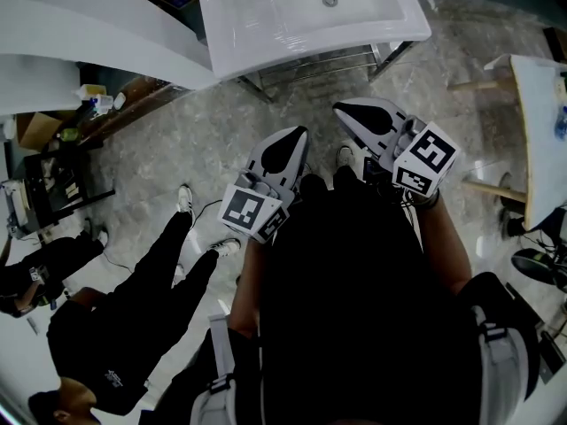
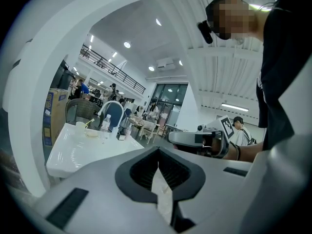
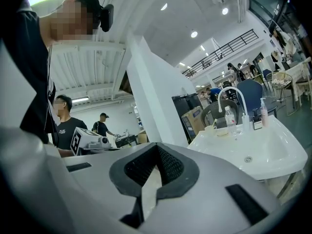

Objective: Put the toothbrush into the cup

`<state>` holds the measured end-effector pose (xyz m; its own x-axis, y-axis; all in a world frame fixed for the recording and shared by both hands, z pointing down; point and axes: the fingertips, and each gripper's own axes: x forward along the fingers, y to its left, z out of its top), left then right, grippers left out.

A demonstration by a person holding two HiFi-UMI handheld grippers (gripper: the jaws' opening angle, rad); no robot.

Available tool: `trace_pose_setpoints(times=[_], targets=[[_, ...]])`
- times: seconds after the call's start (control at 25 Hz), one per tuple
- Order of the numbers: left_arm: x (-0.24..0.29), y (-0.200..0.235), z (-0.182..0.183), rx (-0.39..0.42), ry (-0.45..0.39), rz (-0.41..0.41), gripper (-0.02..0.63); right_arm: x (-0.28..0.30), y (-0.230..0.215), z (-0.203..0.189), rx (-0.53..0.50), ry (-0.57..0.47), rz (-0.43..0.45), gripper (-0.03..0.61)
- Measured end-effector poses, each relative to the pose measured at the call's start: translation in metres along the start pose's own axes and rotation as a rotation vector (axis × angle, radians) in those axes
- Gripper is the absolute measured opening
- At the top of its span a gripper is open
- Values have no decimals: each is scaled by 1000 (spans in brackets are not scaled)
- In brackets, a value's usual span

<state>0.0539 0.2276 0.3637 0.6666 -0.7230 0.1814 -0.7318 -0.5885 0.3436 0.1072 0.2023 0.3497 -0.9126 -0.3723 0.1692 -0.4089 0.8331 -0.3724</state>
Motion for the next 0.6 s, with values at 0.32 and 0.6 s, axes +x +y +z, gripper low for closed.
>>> trace_pose_setpoints(times=[0.32, 0.6], targets=[[-3, 0, 0, -8, -7, 9, 9, -5, 7, -6, 8, 10, -9, 14], [2, -14, 0, 37, -16, -89, 9, -8, 1, -5, 3, 3, -31, 14]])
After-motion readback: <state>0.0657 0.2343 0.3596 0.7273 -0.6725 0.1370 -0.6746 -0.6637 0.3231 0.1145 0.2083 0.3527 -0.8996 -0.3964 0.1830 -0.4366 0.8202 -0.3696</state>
